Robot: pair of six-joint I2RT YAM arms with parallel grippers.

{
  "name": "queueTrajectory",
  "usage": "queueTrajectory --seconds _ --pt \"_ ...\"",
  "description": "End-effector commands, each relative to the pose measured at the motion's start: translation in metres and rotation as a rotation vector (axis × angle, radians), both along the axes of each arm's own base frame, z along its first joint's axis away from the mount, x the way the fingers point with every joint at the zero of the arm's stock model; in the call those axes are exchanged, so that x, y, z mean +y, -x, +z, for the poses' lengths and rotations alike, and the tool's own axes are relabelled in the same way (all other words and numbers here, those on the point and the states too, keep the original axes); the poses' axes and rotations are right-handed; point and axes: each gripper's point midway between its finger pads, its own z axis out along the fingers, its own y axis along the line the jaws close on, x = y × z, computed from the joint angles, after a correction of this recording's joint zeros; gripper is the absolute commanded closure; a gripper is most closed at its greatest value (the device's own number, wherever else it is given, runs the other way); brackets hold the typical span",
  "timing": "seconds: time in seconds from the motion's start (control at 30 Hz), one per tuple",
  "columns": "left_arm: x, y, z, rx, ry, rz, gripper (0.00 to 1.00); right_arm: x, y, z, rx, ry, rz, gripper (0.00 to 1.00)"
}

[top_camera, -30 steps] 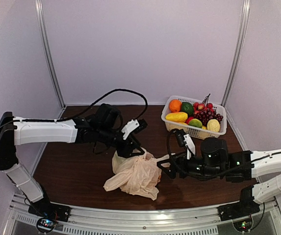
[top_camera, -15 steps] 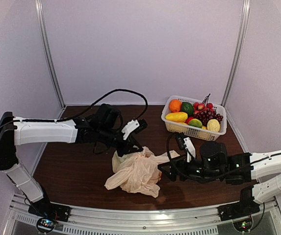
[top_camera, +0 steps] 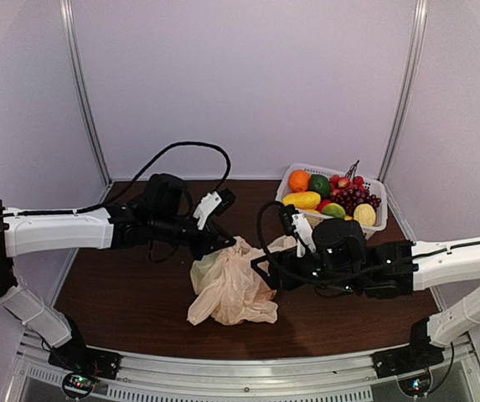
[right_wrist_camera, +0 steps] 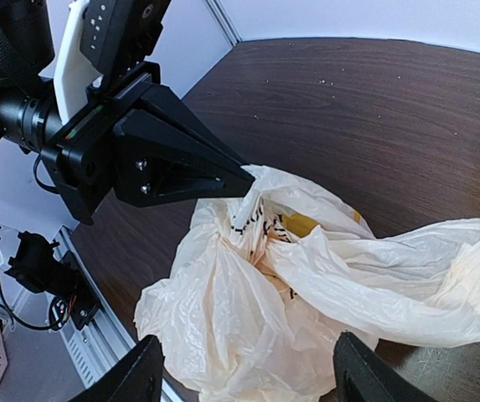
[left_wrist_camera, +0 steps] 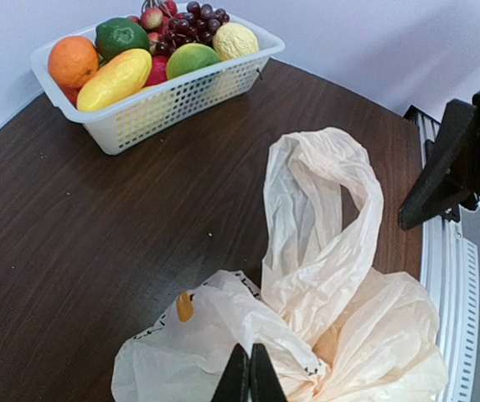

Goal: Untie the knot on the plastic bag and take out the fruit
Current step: Untie the bag handles from the takeout bag.

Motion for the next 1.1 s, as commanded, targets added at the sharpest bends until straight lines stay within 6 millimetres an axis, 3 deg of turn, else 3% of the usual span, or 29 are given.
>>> queueTrajectory --seconds 0.0,0.2,0.4,0.63,1.07 --pt "-0.002 -0.014 0.021 -0.031 0.08 0.042 1.0 0.008 -0.009 -0.008 0.01 0.113 -0.036 0.28" --pt "-0.002 -0.018 0.014 0.002 0.056 0.055 1.0 0.024 -0.011 -0.018 -0.008 0.186 0.003 0.2" --pt "-0.001 -0.023 0.007 0.029 0.042 0.074 1.0 0.028 -0.013 -0.031 -0.032 0.27 -0.011 0.14" --pt "-0.001 -0.024 0.002 0.043 0.031 0.079 1.0 0.031 -0.016 -0.027 -0.079 0.329 -0.058 0.09" --pt "0.001 -0.027 -0.001 0.043 0.02 0.092 1.0 0.041 -0.022 -0.038 -0.151 0.509 -0.112 0.05"
